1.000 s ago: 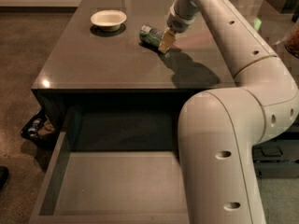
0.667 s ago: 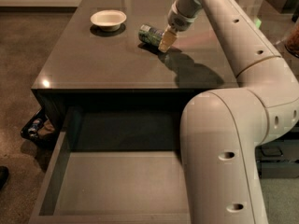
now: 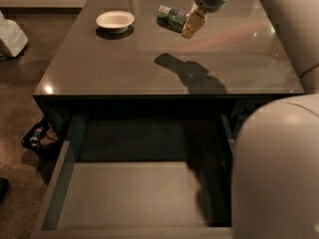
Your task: Place green can into top drawer
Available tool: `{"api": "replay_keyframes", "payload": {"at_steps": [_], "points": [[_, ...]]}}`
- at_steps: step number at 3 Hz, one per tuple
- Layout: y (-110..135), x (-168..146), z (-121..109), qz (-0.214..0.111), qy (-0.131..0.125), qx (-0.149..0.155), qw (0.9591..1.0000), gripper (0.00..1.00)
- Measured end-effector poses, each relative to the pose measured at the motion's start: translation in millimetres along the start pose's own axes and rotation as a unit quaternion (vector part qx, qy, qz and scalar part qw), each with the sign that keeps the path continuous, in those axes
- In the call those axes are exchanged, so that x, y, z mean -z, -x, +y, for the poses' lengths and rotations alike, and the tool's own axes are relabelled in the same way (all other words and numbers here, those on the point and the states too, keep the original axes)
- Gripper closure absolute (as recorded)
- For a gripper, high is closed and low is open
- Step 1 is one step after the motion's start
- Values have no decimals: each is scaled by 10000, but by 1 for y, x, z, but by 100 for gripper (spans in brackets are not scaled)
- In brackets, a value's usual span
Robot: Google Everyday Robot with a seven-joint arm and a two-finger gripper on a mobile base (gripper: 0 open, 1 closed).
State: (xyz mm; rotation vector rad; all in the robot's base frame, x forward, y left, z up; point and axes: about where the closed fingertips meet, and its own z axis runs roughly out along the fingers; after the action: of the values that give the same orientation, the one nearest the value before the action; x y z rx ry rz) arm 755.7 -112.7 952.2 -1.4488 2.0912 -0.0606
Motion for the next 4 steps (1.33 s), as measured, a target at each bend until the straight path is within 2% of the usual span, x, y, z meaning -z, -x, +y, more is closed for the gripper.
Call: {"api": "replay_keyframes", "payload": {"at_steps": [1, 2, 3, 4], "points": [[-8, 50, 24, -40, -194, -39, 9998, 100], [-24, 68, 67, 26, 50, 5, 10000, 100], [-39, 78, 95, 22, 252, 12, 9997, 100], [-50, 85, 112, 17, 436, 77, 9990, 100]]}}
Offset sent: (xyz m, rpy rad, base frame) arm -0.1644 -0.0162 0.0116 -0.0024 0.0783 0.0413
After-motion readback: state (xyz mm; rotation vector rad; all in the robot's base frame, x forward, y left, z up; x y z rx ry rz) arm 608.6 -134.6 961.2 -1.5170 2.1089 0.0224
